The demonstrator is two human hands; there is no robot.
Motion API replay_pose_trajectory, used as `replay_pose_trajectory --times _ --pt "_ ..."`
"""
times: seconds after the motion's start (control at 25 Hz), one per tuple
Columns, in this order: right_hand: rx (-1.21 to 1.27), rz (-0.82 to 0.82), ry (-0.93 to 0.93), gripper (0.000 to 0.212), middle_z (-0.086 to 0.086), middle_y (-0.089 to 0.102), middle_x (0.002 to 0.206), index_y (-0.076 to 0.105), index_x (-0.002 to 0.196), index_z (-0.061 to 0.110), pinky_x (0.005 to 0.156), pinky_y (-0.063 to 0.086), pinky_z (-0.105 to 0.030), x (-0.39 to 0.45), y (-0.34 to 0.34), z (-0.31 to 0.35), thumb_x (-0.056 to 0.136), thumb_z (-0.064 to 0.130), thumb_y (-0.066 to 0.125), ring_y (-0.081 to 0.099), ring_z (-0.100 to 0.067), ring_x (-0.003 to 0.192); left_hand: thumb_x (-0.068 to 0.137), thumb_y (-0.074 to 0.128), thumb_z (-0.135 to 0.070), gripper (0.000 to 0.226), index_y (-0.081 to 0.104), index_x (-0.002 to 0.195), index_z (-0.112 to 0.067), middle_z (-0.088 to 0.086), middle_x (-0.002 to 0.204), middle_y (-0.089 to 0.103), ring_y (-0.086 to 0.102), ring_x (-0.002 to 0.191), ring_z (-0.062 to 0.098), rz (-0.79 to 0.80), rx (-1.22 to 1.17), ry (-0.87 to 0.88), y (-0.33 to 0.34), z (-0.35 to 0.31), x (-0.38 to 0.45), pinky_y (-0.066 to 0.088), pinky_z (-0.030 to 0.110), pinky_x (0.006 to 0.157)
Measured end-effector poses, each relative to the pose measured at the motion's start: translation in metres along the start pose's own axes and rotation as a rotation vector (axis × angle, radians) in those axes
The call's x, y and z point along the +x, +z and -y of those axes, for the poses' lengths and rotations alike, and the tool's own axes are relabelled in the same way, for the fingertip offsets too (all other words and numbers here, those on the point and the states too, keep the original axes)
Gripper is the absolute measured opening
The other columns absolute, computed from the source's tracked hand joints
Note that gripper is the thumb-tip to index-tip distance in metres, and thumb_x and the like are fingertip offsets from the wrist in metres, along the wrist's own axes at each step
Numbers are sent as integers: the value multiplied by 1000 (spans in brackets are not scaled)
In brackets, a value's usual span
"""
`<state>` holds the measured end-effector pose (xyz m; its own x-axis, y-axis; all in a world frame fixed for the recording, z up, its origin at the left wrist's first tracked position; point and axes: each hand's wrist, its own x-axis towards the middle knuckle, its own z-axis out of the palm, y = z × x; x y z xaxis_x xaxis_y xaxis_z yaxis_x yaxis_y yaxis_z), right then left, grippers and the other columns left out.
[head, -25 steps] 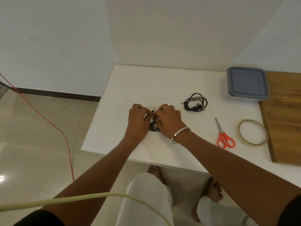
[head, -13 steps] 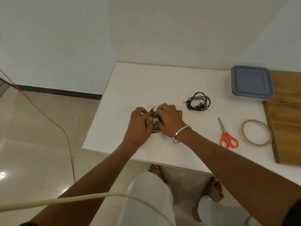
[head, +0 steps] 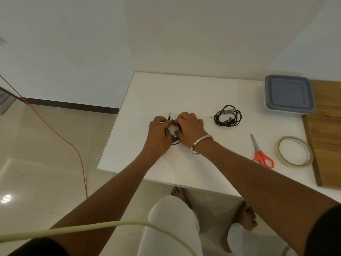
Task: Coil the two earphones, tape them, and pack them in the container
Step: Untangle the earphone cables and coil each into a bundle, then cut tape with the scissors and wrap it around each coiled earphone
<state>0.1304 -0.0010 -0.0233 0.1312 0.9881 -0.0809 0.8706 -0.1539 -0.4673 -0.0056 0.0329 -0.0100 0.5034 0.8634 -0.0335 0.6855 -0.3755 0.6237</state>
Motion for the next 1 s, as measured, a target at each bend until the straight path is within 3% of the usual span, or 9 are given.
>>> replay_pose_trajectory --times 0.2,0.36,0.48,0.6,0.84,1.0 --pt "42 0 -11 22 -1 49 120 61 110 21 93 31 -37 -11 -4 -1 89 22 57 42 -24 114 91 51 0 35 62 123 -8 13 123 50 46 116 25 -36 -34 -7 1 -2 -4 36 23 98" --pt "42 -7 -25 26 -2 49 122 55 118 22 92 32 -38 -14 -10 -1 92 22 50 44 -24 113 91 51 -2 31 63 118 -11 8 124 47 44 118 26 -69 -44 12 1 -7 -3 40 34 102" --pt "15 -55 -39 34 -3 49 127 50 125 20 92 34 -38 -16 -17 -5 91 18 51 43 -25 118 91 49 -2 42 55 130 -16 4 135 43 38 127 25 -112 -18 71 -1 -9 -1 34 32 105" --pt "-49 -142 -30 45 -4 45 134 45 131 17 98 32 -39 -23 -30 -17 87 14 54 39 -25 125 96 46 -10 56 33 150 -20 9 155 31 27 142 28 -91 113 105 -4 -9 1 25 38 116" --pt "-159 -211 33 48 -6 41 141 43 134 16 108 26 -40 -59 -61 -59 87 14 52 35 -26 131 100 41 -23 56 23 153 -18 9 161 19 15 149 29 -66 290 195 6 -42 -2 11 38 121" --pt "-219 -237 131 49 -5 41 140 43 133 18 105 28 -41 -97 -86 -99 85 13 53 37 -26 129 101 38 -28 58 18 154 -20 5 163 13 7 150 28 -2 313 266 31 -87 -6 10 40 123"
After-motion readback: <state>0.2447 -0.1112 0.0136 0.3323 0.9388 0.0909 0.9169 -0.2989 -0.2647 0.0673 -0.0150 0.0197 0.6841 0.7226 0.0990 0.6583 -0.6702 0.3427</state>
